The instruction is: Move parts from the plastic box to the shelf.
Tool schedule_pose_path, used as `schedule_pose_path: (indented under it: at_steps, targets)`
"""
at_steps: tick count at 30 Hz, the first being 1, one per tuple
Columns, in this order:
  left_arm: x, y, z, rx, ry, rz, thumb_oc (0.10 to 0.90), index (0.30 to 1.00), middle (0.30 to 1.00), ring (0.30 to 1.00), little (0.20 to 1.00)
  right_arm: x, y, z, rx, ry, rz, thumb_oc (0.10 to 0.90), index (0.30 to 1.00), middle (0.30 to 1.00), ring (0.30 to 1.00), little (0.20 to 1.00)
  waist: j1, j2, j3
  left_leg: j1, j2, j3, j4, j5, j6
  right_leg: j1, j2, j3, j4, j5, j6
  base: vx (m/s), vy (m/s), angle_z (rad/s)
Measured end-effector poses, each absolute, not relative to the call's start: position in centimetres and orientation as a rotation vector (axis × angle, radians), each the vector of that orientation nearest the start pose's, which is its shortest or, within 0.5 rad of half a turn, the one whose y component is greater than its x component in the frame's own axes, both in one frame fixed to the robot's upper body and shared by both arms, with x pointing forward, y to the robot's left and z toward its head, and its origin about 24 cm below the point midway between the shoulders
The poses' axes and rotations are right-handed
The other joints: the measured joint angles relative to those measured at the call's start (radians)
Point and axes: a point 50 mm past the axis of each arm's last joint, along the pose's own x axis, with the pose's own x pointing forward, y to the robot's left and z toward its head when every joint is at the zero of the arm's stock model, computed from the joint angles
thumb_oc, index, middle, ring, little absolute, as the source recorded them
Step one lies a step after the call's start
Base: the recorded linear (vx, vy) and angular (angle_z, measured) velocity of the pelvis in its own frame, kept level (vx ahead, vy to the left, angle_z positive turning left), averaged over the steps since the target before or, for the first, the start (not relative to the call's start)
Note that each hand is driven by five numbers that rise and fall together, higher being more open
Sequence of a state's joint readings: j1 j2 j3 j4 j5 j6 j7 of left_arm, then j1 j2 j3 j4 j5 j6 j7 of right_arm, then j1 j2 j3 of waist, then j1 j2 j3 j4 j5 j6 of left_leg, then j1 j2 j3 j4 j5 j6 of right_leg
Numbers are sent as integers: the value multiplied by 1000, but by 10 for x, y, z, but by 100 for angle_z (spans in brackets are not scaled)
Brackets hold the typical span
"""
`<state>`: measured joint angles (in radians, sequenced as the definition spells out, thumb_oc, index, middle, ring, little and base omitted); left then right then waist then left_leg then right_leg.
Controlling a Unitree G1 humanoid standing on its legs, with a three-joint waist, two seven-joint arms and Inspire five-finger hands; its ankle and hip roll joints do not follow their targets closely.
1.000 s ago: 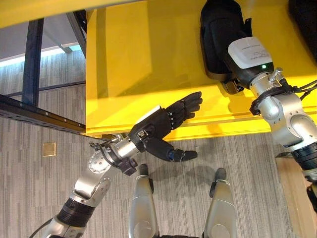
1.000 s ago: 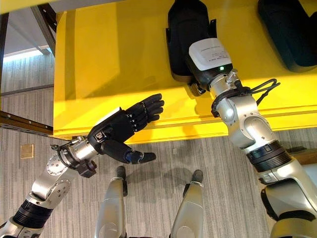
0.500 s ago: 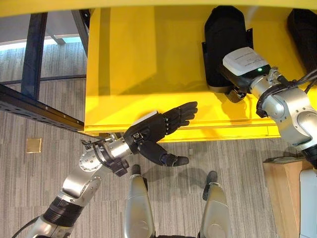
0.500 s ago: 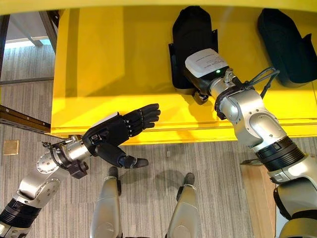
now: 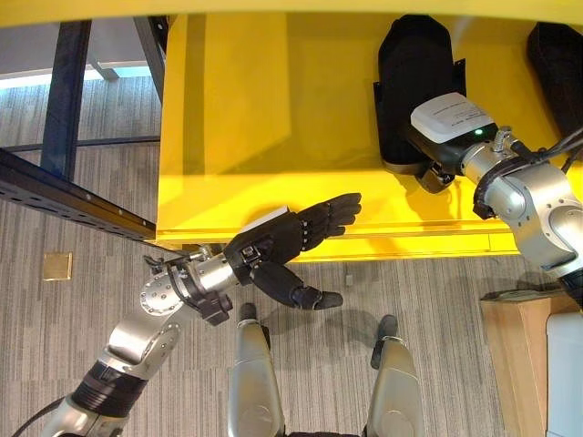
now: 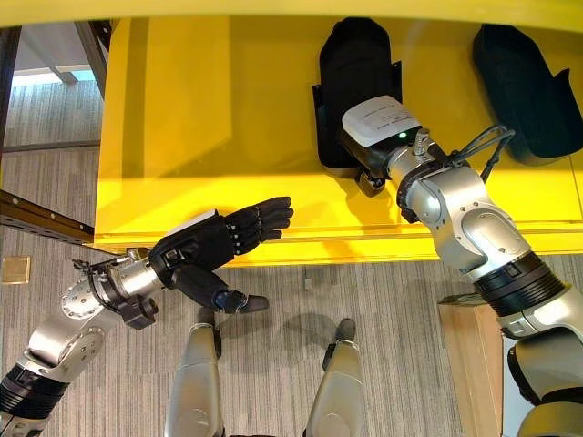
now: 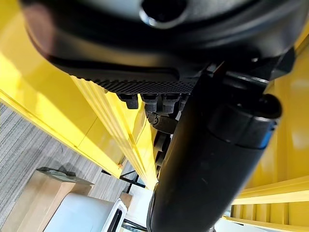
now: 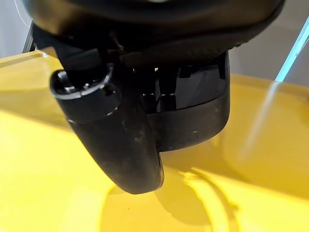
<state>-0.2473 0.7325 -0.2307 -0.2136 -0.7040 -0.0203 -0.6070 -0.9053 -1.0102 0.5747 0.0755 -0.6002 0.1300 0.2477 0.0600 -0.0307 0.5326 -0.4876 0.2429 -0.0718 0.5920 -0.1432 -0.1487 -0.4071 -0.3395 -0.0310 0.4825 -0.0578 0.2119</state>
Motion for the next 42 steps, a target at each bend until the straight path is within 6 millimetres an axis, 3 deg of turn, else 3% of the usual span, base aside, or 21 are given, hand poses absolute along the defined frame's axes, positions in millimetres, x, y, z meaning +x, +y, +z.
schedule_pose_path:
  at_steps: [4, 7, 11, 38, 42]
  targets:
    - [258, 160, 154, 120, -250, -1002, 900, 1000, 1000, 1000, 1000, 342, -194, 257, -1764, -344, 121, 900, 1000, 1000, 1000, 1000, -2, 0, 0, 0, 0, 0, 1, 0, 0, 0, 0, 0, 0, 0, 0, 0, 0, 0]
    - [258, 160, 154, 121, -249, -1002, 900, 1000, 1000, 1000, 1000, 345, -202, 253, -1601, -354, 89, 900, 1000, 1000, 1000, 1000, -3, 0, 0, 0, 0, 0, 1, 0, 0, 1, 1, 0, -1, 1, -1, 0, 0, 0]
    - [258, 159, 154, 121, -246, -1005, 900, 1000, 1000, 1000, 1000, 348, -207, 248, -1551, -357, 89, 900, 1000, 1000, 1000, 1000, -8, 0, 0, 1, 0, 0, 1, 1, 0, 2, 1, 1, -10, 7, -1, -1, 3, -2]
    - [258, 159, 152, 80, -215, -1027, 900, 1000, 1000, 1000, 1000, 344, -210, 242, -1602, -350, 136, 900, 1000, 1000, 1000, 1000, -28, 12, 1, 1, 0, 4, -10, 2, -1, 1, 2, 1, -20, 12, 6, 0, 0, 0]
    - [258, 159, 152, 80, -214, -1026, 900, 1000, 1000, 1000, 1000, 340, -208, 241, -1598, -436, 71, 900, 1000, 1000, 1000, 1000, -30, 14, 2, 1, 0, 5, -19, 6, -3, -3, 2, 1, -22, 13, 9, -8, 21, 0]
